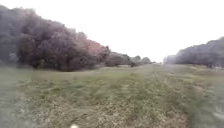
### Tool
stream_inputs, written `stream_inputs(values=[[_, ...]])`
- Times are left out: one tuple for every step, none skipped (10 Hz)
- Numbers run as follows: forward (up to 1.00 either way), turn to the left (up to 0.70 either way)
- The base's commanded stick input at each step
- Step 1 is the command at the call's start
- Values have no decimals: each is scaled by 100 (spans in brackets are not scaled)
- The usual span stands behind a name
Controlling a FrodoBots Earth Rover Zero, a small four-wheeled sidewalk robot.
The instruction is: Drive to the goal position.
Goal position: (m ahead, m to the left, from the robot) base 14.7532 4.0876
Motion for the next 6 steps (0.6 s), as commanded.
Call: stream_inputs(values=[[70,-35],[70,-35],[70,-35],[70,-35],[70,-35],[70,-2]])
